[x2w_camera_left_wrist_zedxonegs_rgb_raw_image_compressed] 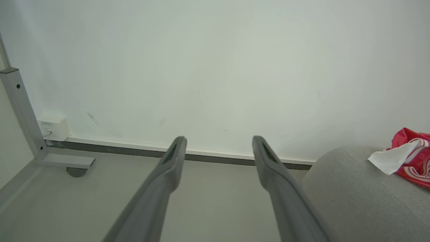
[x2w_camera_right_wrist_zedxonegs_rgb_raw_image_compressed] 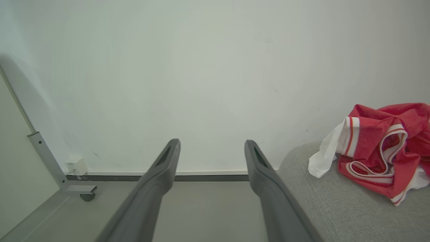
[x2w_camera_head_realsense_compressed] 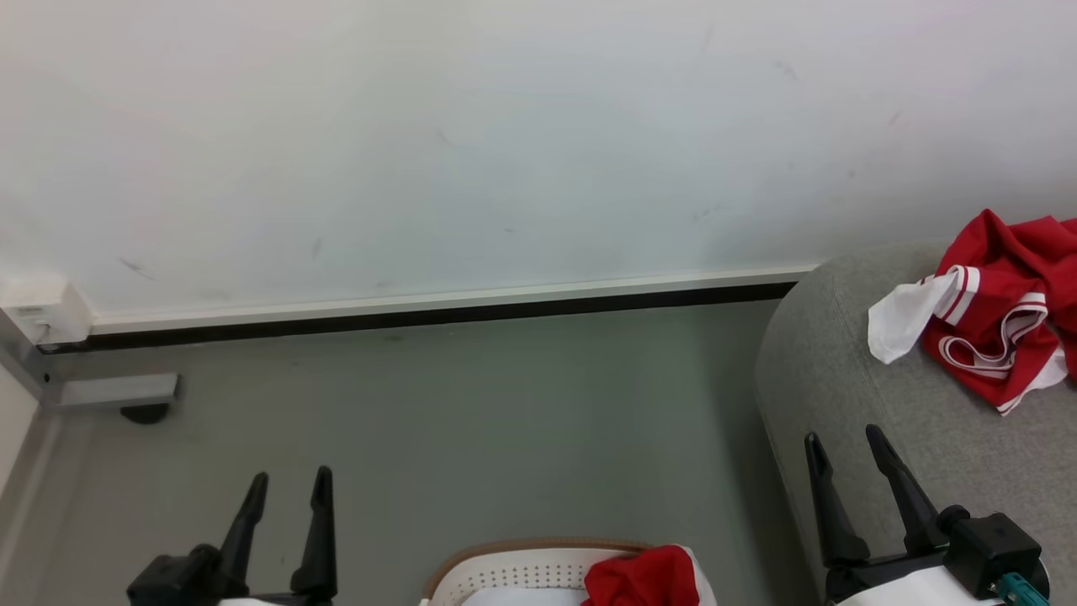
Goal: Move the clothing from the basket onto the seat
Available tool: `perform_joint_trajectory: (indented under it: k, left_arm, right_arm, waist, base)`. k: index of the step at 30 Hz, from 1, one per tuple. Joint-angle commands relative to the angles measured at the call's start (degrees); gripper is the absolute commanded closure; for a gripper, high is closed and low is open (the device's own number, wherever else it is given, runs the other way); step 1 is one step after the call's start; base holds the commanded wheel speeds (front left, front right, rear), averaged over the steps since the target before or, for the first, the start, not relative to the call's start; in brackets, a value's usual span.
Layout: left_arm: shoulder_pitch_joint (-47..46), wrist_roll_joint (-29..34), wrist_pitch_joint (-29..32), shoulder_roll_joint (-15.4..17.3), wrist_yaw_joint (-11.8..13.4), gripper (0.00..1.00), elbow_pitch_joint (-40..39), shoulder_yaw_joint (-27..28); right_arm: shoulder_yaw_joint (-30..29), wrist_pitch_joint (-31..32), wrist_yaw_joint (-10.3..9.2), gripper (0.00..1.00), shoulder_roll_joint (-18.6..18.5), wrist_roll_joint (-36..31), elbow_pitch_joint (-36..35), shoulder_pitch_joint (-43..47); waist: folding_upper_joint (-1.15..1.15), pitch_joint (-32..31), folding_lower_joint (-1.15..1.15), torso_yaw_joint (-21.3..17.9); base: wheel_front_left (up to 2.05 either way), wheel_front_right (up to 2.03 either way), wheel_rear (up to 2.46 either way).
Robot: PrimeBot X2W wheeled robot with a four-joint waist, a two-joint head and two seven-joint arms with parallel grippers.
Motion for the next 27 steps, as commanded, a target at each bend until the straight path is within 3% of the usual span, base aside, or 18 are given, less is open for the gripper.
perform_joint_trajectory:
  k: [1, 17, 27]
  left_arm:
    - [-0.81, 0.67, -0.04, 0.03, -0.19, 0.0, 0.12, 0.16]
    - [-7.42, 2.43, -0.04, 0.52, -3.58, 0.0, 2.06, -4.42]
    - [-15.87, 2.59, 0.89, 2.73, -4.54, 0.0, 7.09, -12.56]
  right_arm:
    - [-0.29, -0.17, -0.13, 0.0, -0.15, -0.11, 0.03, -0.78]
    - [-3.37, -0.43, -0.13, 0.0, 0.71, -1.78, -2.01, -5.26]
    - [-5.35, -0.47, -0.13, 0.0, 1.0, -2.33, -4.94, -9.72]
  waist:
    - [0.0, 0.44, 0.0, -0.39]
    - [0.0, 9.2, 0.0, -6.14]
    - [0.0, 17.31, 0.0, -9.59]
  base:
    - [0.0, 0.0, 0.0]
    - [0.0, 0.0, 0.0]
    - [0.0, 0.0, 0.0]
